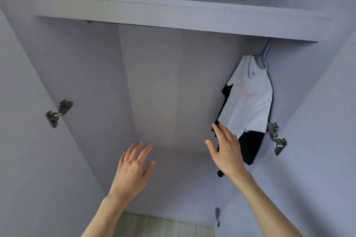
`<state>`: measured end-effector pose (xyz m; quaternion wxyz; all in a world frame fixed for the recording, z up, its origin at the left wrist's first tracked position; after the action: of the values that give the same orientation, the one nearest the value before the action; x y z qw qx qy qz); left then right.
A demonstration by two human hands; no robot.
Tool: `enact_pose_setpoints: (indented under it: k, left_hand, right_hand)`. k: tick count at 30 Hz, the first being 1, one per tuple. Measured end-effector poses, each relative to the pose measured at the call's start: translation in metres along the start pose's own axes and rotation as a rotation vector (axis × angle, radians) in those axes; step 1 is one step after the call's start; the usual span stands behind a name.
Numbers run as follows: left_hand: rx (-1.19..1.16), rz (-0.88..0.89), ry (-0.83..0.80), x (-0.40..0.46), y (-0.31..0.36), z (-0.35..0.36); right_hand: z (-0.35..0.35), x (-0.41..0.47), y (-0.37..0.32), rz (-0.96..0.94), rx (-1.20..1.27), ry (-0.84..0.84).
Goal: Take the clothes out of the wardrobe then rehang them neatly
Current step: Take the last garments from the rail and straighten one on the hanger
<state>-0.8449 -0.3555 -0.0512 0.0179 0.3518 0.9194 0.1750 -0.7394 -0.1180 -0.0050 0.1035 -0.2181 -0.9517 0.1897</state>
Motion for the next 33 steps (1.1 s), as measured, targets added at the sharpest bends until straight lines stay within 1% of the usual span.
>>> enact_pose_setpoints:
  k: [2, 4, 7, 12, 15, 18, 20, 22, 23, 24, 26, 28, 30, 33]
  left_hand:
    - [0.035, 0.082, 0.025, 0.035, 0.009, -0.010]
    - [0.023, 0.160, 0.006, 0.072, 0.022, -0.016]
    - [-0.001, 0.251, -0.025, 0.114, 0.045, -0.010]
    - [-0.206, 0.384, -0.145, 0.163, 0.099, 0.019]
    - [-0.344, 0.409, -0.207, 0.182, 0.131, 0.030]
    - [-0.474, 0.424, -0.237, 0.203, 0.162, 0.032]
    - [-0.535, 0.409, -0.245, 0.220, 0.179, 0.032]
    - [-0.571, 0.401, -0.246, 0.238, 0.197, 0.028]
    - [-0.584, 0.401, -0.246, 0.247, 0.206, 0.025]
    - [-0.598, 0.401, -0.242, 0.256, 0.216, 0.023]
    - [-0.639, 0.395, -0.233, 0.272, 0.232, 0.019]
    - [-0.666, 0.391, -0.220, 0.282, 0.246, 0.015]
    - [-0.678, 0.369, -0.209, 0.289, 0.252, 0.013]
    - [-0.676, 0.350, -0.201, 0.295, 0.251, 0.011]
  right_hand:
    - [-0.018, 0.016, 0.016, 0.070, 0.004, 0.054]
    - [-0.039, 0.032, 0.034, 0.149, 0.023, 0.120]
    - [-0.062, 0.046, 0.055, 0.228, 0.041, 0.167]
    - [-0.091, 0.065, 0.090, 0.356, 0.163, 0.276]
    - [-0.104, 0.082, 0.115, 0.431, 0.318, 0.352]
    - [-0.105, 0.098, 0.131, 0.462, 0.482, 0.356]
    - [-0.105, 0.102, 0.132, 0.426, 0.474, 0.421]
    - [-0.103, 0.102, 0.127, 0.380, 0.388, 0.479]
    - [-0.099, 0.104, 0.124, 0.356, 0.385, 0.459]
    - [-0.094, 0.108, 0.122, 0.334, 0.456, 0.404]
    - [-0.081, 0.113, 0.116, 0.295, 0.705, 0.271]
    - [-0.077, 0.116, 0.115, 0.266, 0.902, 0.210]
    - [-0.077, 0.119, 0.120, 0.252, 0.999, 0.183]
    - [-0.072, 0.125, 0.127, 0.240, 1.070, 0.109]
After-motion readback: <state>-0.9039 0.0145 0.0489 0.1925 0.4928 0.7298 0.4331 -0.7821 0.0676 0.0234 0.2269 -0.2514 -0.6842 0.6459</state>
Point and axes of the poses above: each hand's wrist, its own x-axis towards the middle knuckle, its own z-axis out of the palm, y = z × x, the point moved 7 cm from there along x, towards the middle knuckle, and after that the axes turned 10 degrees about -y, right-handed, at the moved point
